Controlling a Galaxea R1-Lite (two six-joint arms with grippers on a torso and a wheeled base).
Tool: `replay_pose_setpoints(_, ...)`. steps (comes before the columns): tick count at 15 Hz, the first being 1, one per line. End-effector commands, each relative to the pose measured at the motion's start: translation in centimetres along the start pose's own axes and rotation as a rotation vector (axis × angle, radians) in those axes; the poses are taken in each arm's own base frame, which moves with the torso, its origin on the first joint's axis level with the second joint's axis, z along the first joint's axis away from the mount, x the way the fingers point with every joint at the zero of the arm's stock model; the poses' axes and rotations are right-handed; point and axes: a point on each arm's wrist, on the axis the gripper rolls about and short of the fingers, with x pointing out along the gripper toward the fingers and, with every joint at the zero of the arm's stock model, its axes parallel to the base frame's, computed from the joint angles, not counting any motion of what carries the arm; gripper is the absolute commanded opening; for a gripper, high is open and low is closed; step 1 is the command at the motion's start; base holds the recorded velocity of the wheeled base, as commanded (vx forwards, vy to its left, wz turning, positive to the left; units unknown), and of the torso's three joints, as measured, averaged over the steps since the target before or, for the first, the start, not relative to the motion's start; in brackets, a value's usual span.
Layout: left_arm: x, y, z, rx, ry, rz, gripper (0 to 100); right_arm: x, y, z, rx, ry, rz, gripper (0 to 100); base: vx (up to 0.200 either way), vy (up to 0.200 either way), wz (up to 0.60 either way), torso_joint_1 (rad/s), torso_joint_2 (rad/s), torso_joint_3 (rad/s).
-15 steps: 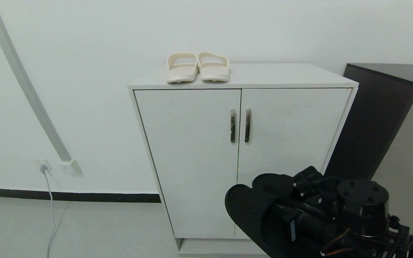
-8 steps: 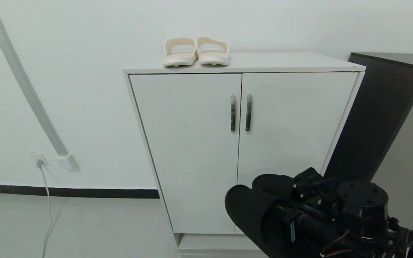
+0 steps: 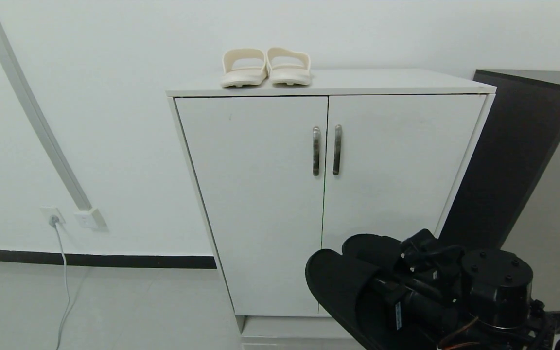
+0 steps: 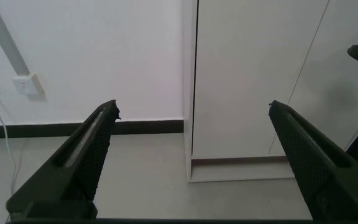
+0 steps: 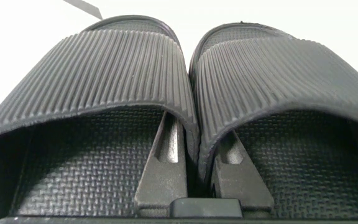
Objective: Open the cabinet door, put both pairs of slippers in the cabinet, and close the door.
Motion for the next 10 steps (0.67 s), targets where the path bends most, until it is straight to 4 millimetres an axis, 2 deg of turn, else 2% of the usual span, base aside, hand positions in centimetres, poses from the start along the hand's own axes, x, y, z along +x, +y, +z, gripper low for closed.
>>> replay_pose_setpoints(1,0.2,0.0,0.1,-0.002,0.026,-0.007,100,-0.1,0.0,-0.1,-0.002,0.003,0.001,0,0.000,0.000,0.00,-0.007,0.04,0.051)
replay_pose_setpoints(3,0.1,0.0,0.5,0.006,0.007,-0.005,100,-0.2,0.0,-0.1,-0.002,-0.011,-0.001,0,0.000,0.000,0.00,0.001,0.01,0.028)
replay_pose_setpoints(5,0.0,0.1,4.6,-0.055,-0.023,-0.037,100,-0.2,0.0,-0.1,-0.003,-0.008,-0.001,0,0.000,0.000,0.00,0.000,0.00,0.000)
replay_pose_setpoints(6,0.4,0.0,5.9,-0.066,-0.008,-0.060,100,-0.2,0.1,-0.1,-0.004,-0.006,0.000,0,0.000,0.000,0.00,0.000,0.00,0.000)
replay_pose_setpoints(10,3.7,-0.6,6.6,-0.100,0.221,-0.310,100,-0.3,0.1,-0.2,-0.004,-0.006,0.002,0,0.000,0.000,0.00,0.000,0.00,0.000)
